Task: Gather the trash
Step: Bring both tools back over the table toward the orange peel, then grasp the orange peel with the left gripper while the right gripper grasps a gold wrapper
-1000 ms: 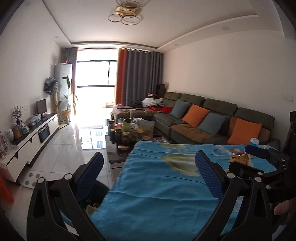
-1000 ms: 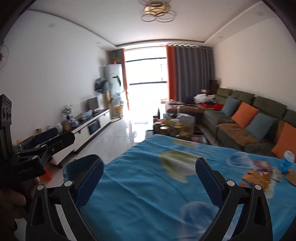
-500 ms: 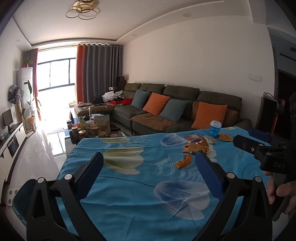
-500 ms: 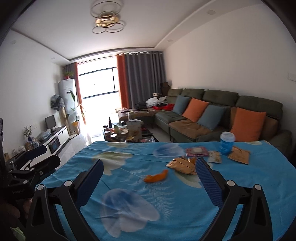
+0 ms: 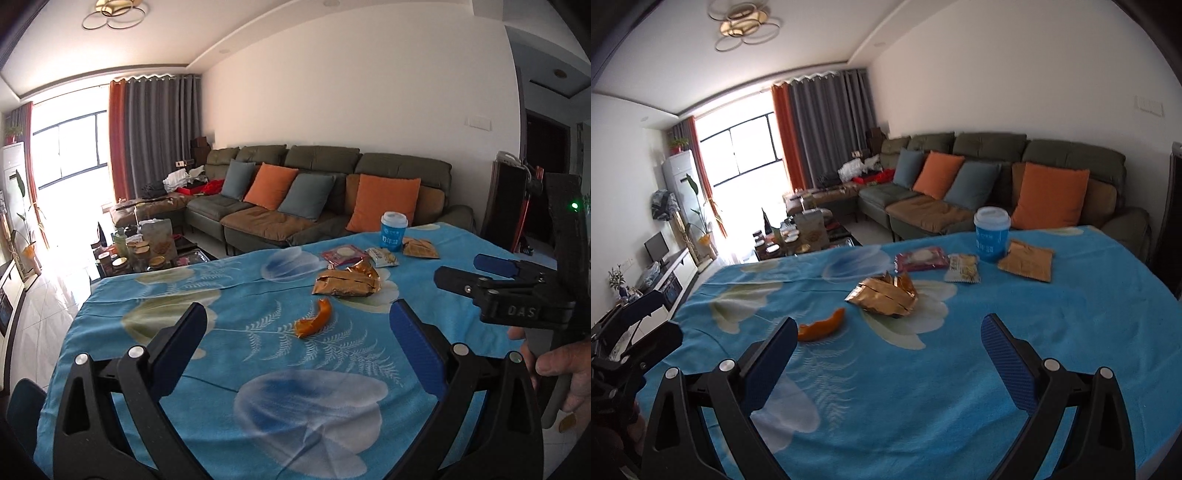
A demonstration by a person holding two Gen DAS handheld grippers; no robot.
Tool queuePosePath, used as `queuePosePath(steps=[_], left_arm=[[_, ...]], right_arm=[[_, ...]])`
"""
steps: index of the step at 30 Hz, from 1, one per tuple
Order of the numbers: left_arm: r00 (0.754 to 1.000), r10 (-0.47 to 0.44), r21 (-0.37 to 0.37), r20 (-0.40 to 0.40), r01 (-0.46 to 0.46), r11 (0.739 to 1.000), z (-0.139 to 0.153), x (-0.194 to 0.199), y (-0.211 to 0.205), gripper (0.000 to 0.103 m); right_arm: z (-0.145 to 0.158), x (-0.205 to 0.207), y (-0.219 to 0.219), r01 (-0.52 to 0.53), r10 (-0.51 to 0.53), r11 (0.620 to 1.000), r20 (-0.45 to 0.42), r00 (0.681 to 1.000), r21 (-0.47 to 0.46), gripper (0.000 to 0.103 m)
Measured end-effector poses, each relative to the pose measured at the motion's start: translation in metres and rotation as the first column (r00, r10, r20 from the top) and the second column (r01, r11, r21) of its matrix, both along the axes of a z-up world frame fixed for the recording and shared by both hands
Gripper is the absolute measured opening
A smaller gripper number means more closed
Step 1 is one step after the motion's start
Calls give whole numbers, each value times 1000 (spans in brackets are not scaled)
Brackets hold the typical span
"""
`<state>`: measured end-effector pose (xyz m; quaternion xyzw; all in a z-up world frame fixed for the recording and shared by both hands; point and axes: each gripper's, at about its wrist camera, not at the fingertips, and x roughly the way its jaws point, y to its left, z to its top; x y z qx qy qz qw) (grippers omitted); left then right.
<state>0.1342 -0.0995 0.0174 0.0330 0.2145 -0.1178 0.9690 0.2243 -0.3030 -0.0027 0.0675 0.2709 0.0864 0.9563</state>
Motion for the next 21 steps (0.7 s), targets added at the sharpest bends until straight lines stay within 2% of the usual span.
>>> queuePosePath(steps=[8, 12, 14, 16, 20, 21], left_arm=[[990, -36, 27, -135, 40, 999, -27, 74, -26, 97], [974, -46, 56, -222, 60, 997, -46, 112, -37, 97], [964, -59, 65, -258, 78, 995, -54, 128, -42, 97], [958, -46, 91, -284, 75, 993, -63, 142, -47, 97], [940, -52, 111, -336, 95, 989, -79, 163, -57, 97], [938, -52, 115, -344, 97, 989, -82, 166, -58, 94]], right_arm=[[-21, 79, -8, -6, 10, 1000, -154, 988, 29, 96], [-34, 120, -4, -24, 37, 998, -244, 969, 56, 96], [-42, 137, -1, -43, 58, 997, -286, 956, 61, 87], [-49, 152, 5, -53, 63, 998, -321, 945, 40, 85], [-66, 173, 13, -72, 88, 996, -387, 918, 56, 72], [-69, 175, 15, -73, 91, 996, -399, 913, 60, 70]])
